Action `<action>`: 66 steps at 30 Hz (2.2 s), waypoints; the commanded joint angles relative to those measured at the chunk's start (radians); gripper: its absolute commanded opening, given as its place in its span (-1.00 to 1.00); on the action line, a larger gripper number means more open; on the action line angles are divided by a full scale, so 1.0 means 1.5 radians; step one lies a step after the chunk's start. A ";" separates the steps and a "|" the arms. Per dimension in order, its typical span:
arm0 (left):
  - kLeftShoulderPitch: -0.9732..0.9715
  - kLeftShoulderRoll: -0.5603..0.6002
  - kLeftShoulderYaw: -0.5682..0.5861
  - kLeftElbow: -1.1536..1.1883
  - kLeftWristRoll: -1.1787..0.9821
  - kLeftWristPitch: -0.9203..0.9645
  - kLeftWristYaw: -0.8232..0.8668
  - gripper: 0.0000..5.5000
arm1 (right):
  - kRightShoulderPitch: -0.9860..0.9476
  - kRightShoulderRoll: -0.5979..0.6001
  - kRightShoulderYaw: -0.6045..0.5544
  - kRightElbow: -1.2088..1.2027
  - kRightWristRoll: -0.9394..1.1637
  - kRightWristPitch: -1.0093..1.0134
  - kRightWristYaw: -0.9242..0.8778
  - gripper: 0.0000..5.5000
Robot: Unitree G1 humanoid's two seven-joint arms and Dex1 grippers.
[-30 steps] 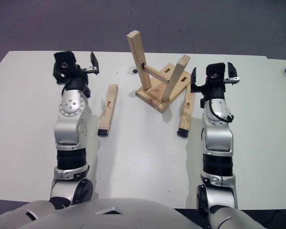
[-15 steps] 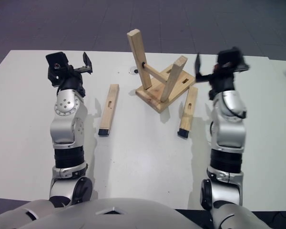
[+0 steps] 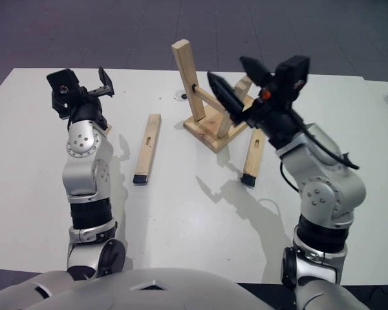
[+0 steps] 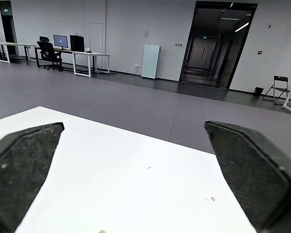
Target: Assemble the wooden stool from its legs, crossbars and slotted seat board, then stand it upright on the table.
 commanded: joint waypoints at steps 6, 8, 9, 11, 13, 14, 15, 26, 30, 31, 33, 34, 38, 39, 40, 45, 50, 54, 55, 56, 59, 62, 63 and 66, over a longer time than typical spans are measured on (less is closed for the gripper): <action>0.006 -0.004 -0.012 0.004 -0.002 0.003 0.003 0.96 | 0.016 -0.021 0.011 0.046 -0.079 -0.043 -0.002 0.34; 0.006 -0.004 -0.011 0.004 -0.002 0.002 0.004 0.96 | 0.013 -0.028 0.009 0.051 -0.091 -0.051 -0.005 0.45; 0.007 -0.004 -0.011 0.004 -0.002 0.001 0.005 0.96 | 0.011 -0.031 0.009 0.055 -0.097 -0.054 -0.006 0.50; 0.006 -0.005 -0.011 0.006 -0.002 0.000 0.006 0.96 | 0.008 -0.030 0.010 0.060 -0.108 -0.060 -0.009 0.63; 0.005 -0.005 -0.012 0.006 -0.002 0.000 0.007 0.96 | 0.008 -0.028 0.010 0.066 -0.123 -0.070 -0.018 0.74; 0.005 -0.005 -0.012 0.006 -0.002 0.000 0.007 0.96 | 0.008 -0.027 0.009 0.072 -0.132 -0.074 -0.024 0.81; 0.005 -0.005 -0.011 0.006 -0.002 0.000 0.008 0.96 | 0.007 -0.026 0.008 0.077 -0.139 -0.076 -0.028 0.86; 0.001 -0.004 -0.013 0.020 -0.003 -0.001 0.008 0.96 | -0.007 -0.005 0.038 0.119 -0.151 -0.066 -0.012 0.43; 0.002 -0.003 -0.012 0.020 -0.003 0.000 0.007 0.96 | -0.006 -0.010 0.034 0.111 -0.129 -0.061 0.021 0.19; 0.003 -0.003 -0.012 0.021 -0.003 0.000 0.008 0.96 | -0.004 -0.014 0.032 0.110 -0.122 -0.061 0.033 0.15; 0.003 -0.003 -0.013 0.022 -0.002 -0.001 0.007 0.96 | -0.002 -0.026 0.025 0.110 -0.110 -0.062 0.060 0.02; 0.002 -0.003 -0.013 0.023 -0.002 -0.001 0.007 0.96 | 0.000 -0.038 0.023 0.111 -0.108 -0.064 0.080 -0.04; 0.000 0.000 -0.013 0.028 -0.003 -0.001 0.005 0.96 | 0.007 -0.115 0.020 0.111 -0.081 -0.071 0.212 -0.21; -0.001 0.001 -0.014 0.029 -0.003 -0.001 0.004 0.96 | 0.006 -0.135 0.019 0.114 -0.073 -0.074 0.249 -0.21; -0.002 0.002 -0.015 0.031 -0.003 -0.001 0.002 0.96 | 0.005 -0.160 0.022 0.117 -0.066 -0.076 0.298 -0.22; -0.010 0.011 -0.018 0.038 -0.004 0.001 -0.010 0.96 | -0.018 -0.265 0.042 0.177 -0.069 -0.101 0.488 -0.24; -0.011 0.022 -0.019 0.037 -0.002 0.008 -0.023 0.96 | -0.069 -0.318 0.049 0.248 -0.113 -0.150 0.550 -0.12; -0.009 0.026 -0.021 0.033 -0.001 0.012 -0.025 0.96 | -0.113 -0.322 -0.012 0.248 -0.031 -0.098 0.549 0.07; -0.009 0.026 -0.022 0.033 0.000 0.012 -0.024 0.96 | -0.129 -0.315 -0.039 0.243 0.012 -0.070 0.530 0.13; -0.008 0.025 -0.022 0.032 0.000 0.012 -0.023 0.96 | -0.145 -0.302 -0.068 0.231 0.060 -0.042 0.497 0.18; -0.007 0.021 -0.019 0.029 0.000 0.010 -0.017 0.96 | -0.151 -0.261 -0.128 0.160 0.198 0.019 0.388 0.35; -0.006 0.018 -0.018 0.027 0.000 0.008 -0.011 0.96 | -0.125 -0.208 -0.133 0.059 0.356 0.057 0.239 0.54; -0.006 0.017 -0.018 0.026 0.000 0.008 -0.009 0.96 | -0.111 -0.194 -0.121 0.032 0.391 0.066 0.201 0.58; -0.004 0.014 -0.019 0.027 -0.001 0.005 -0.004 0.96 | -0.058 -0.163 -0.054 -0.020 0.402 0.091 0.122 0.76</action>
